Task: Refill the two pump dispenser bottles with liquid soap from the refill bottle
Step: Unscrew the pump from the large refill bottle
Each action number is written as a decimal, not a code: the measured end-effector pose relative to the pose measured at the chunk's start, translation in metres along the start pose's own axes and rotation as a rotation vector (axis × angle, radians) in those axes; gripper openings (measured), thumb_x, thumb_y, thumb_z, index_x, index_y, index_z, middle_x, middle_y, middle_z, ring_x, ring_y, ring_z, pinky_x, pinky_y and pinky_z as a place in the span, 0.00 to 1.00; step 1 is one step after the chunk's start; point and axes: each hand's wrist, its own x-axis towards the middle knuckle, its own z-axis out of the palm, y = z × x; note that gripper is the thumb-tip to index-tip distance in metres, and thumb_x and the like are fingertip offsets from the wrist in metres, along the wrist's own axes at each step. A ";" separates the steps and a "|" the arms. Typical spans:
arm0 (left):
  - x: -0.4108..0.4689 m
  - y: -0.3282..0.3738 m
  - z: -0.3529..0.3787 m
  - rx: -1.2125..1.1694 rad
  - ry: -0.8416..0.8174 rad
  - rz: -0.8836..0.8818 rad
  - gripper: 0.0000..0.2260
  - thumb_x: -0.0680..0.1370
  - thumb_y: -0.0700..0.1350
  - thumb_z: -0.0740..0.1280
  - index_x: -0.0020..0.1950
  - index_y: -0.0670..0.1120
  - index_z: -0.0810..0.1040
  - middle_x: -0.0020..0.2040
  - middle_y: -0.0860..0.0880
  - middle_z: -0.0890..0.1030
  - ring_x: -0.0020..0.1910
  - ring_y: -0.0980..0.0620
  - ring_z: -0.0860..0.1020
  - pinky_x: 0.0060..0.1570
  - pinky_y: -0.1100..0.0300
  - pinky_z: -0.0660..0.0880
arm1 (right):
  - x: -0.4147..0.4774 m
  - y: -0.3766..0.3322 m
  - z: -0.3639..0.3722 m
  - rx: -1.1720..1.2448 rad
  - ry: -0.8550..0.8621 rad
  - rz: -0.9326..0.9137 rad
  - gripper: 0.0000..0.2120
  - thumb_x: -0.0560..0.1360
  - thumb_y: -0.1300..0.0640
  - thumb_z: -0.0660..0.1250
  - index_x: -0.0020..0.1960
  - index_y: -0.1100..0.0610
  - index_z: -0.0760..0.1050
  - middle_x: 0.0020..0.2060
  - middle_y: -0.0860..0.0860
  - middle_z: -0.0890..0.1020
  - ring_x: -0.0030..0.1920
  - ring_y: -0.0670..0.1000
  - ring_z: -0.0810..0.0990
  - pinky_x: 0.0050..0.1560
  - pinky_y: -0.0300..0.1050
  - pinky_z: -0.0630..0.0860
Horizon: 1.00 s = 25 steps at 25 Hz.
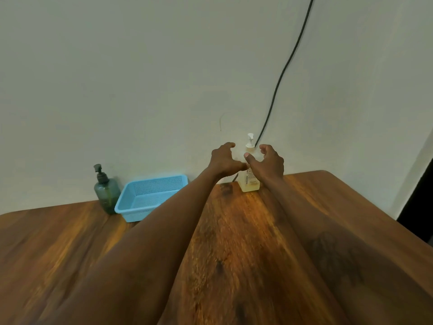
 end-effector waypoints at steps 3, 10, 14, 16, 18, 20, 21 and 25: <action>0.019 0.000 0.010 0.004 -0.037 -0.011 0.43 0.67 0.50 0.81 0.79 0.48 0.65 0.75 0.45 0.72 0.73 0.42 0.72 0.71 0.45 0.72 | 0.018 0.006 0.014 -0.015 -0.031 -0.035 0.32 0.75 0.39 0.70 0.74 0.50 0.68 0.70 0.50 0.77 0.68 0.56 0.76 0.62 0.53 0.74; 0.012 0.002 0.022 0.073 -0.052 0.095 0.29 0.72 0.45 0.79 0.70 0.42 0.75 0.68 0.44 0.79 0.67 0.44 0.77 0.68 0.48 0.73 | 0.026 0.004 0.023 -0.020 0.110 -0.089 0.24 0.72 0.42 0.76 0.64 0.50 0.80 0.58 0.48 0.85 0.58 0.54 0.81 0.54 0.48 0.78; -0.011 0.004 0.020 0.045 -0.026 0.140 0.26 0.72 0.45 0.79 0.68 0.42 0.78 0.64 0.43 0.82 0.63 0.43 0.80 0.65 0.49 0.76 | 0.005 -0.002 0.012 -0.053 0.148 -0.121 0.22 0.68 0.40 0.77 0.59 0.48 0.84 0.52 0.46 0.86 0.51 0.51 0.83 0.50 0.49 0.82; -0.029 0.006 0.011 0.064 -0.021 0.190 0.24 0.72 0.45 0.78 0.67 0.42 0.79 0.63 0.43 0.82 0.61 0.43 0.80 0.64 0.48 0.76 | -0.014 -0.007 0.003 -0.037 0.133 -0.155 0.22 0.68 0.39 0.77 0.58 0.49 0.84 0.52 0.46 0.87 0.49 0.49 0.84 0.49 0.48 0.82; -0.047 0.004 -0.004 0.086 -0.028 0.224 0.23 0.72 0.47 0.79 0.65 0.44 0.80 0.61 0.45 0.83 0.59 0.45 0.81 0.62 0.49 0.77 | -0.037 -0.017 -0.009 0.006 0.095 -0.202 0.22 0.68 0.40 0.78 0.58 0.50 0.85 0.50 0.46 0.87 0.45 0.46 0.83 0.46 0.44 0.82; -0.068 -0.004 -0.024 0.086 -0.056 0.209 0.23 0.69 0.50 0.81 0.61 0.47 0.82 0.56 0.48 0.85 0.55 0.47 0.83 0.57 0.54 0.79 | -0.064 -0.033 -0.021 0.058 0.035 -0.251 0.21 0.68 0.42 0.79 0.57 0.50 0.85 0.48 0.46 0.87 0.44 0.44 0.83 0.44 0.40 0.80; -0.080 -0.008 -0.035 0.091 -0.077 0.197 0.22 0.68 0.51 0.82 0.59 0.47 0.83 0.53 0.50 0.86 0.52 0.48 0.84 0.54 0.55 0.81 | -0.078 -0.041 -0.027 0.087 0.009 -0.269 0.21 0.67 0.42 0.80 0.56 0.51 0.85 0.48 0.45 0.87 0.43 0.43 0.83 0.44 0.40 0.80; -0.139 -0.017 -0.080 0.105 -0.131 0.152 0.19 0.64 0.53 0.84 0.49 0.47 0.86 0.46 0.53 0.88 0.43 0.53 0.86 0.46 0.58 0.84 | -0.140 -0.070 -0.043 0.201 -0.080 -0.333 0.17 0.68 0.46 0.80 0.54 0.51 0.86 0.46 0.44 0.87 0.42 0.40 0.83 0.40 0.33 0.78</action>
